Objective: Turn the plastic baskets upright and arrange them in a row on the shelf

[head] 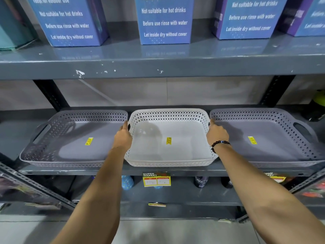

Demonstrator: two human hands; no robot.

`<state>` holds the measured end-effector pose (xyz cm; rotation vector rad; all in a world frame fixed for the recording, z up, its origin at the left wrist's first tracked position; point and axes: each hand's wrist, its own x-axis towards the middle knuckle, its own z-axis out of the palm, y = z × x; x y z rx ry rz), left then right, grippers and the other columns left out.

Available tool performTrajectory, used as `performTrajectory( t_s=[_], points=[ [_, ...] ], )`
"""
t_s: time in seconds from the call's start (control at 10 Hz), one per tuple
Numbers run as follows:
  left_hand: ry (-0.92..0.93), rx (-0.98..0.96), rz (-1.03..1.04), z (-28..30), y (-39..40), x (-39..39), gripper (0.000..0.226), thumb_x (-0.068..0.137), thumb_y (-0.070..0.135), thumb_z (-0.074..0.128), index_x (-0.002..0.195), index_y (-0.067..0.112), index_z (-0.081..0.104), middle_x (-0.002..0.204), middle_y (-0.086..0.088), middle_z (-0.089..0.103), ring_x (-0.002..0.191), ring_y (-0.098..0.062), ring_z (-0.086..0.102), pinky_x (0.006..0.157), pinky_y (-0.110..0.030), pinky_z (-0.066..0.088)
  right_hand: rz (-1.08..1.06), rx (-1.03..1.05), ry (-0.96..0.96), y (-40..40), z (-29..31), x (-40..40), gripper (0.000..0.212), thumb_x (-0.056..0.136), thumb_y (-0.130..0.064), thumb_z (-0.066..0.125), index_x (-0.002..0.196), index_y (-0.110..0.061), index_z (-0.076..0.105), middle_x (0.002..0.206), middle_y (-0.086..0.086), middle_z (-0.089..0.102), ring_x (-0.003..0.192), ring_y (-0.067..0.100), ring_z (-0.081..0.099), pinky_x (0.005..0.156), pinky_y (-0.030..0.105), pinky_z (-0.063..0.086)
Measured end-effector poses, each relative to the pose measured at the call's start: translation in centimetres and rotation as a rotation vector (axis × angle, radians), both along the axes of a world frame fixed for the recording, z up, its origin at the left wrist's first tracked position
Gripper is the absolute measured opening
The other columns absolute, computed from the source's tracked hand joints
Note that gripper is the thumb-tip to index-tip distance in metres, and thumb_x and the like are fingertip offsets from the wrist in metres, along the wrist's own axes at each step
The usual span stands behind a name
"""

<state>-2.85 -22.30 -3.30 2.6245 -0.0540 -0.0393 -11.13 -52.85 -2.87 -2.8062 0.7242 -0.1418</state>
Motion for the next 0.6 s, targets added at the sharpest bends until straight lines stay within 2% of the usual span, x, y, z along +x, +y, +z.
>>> performTrajectory(
  t_s=[0.1,0.2,0.3,0.4,0.5,0.6],
  points=[
    [0.002,0.023,-0.006,-0.4,0.0,0.2,0.064,0.093,-0.007,0.032,0.153,0.011,0.015,0.142,-0.024,0.044,0.115,-0.045,0.053,0.095,-0.052,0.048,0.016,-0.021,0.037,0.2,-0.2,0.0,0.056,0.092,0.000,0.039,0.146,-0.005,0.023,0.112,0.027,0.065,0.100,0.039,0.065,0.076,0.041,0.055],
    [0.023,0.068,-0.013,-0.7,0.2,0.5,0.066,0.093,-0.006,0.033,0.153,0.012,0.013,0.146,-0.022,0.038,0.118,-0.046,0.052,0.096,-0.053,0.046,0.029,-0.034,0.071,0.3,-0.5,-0.1,0.058,0.094,-0.007,0.039,0.148,-0.005,0.016,0.125,0.025,0.058,0.104,0.037,0.064,0.078,0.039,0.054],
    [0.037,0.111,-0.018,-0.6,0.3,0.5,0.061,0.097,0.002,0.034,0.153,0.013,0.013,0.149,-0.020,0.034,0.120,-0.045,0.050,0.097,-0.053,0.046,0.027,-0.035,0.086,0.3,-0.3,-0.1,0.059,0.094,-0.009,0.040,0.148,-0.005,0.014,0.133,0.024,0.051,0.105,0.036,0.063,0.078,0.038,0.054],
    [0.001,0.200,-0.024,-0.5,0.4,0.5,0.053,0.102,0.021,0.032,0.150,0.007,0.017,0.155,-0.019,0.025,0.138,-0.040,0.033,0.111,-0.053,0.033,0.018,-0.036,0.101,0.3,-0.1,-0.2,0.059,0.097,-0.019,0.038,0.148,-0.005,0.011,0.138,0.025,0.046,0.112,0.037,0.059,0.085,0.039,0.052],
    [-0.083,0.251,-0.015,-0.4,0.2,-0.2,0.054,0.101,0.025,0.033,0.149,0.003,0.021,0.156,-0.020,0.023,0.144,-0.037,0.021,0.118,-0.051,0.021,0.006,-0.075,0.063,0.8,-0.3,-0.7,0.062,0.098,-0.028,0.037,0.148,-0.004,0.010,0.143,0.026,0.038,0.122,0.038,0.049,0.095,0.043,0.047],
    [-0.139,0.267,-0.014,0.4,-0.2,-1.8,0.056,0.102,0.029,0.029,0.150,0.001,0.018,0.159,-0.020,0.018,0.148,-0.036,0.011,0.122,-0.049,0.010,0.035,-0.148,0.030,1.7,-0.1,-1.5,0.065,0.097,-0.032,0.037,0.148,-0.003,0.011,0.152,0.022,0.024,0.140,0.038,0.025,0.112,0.052,0.029]
  ],
)
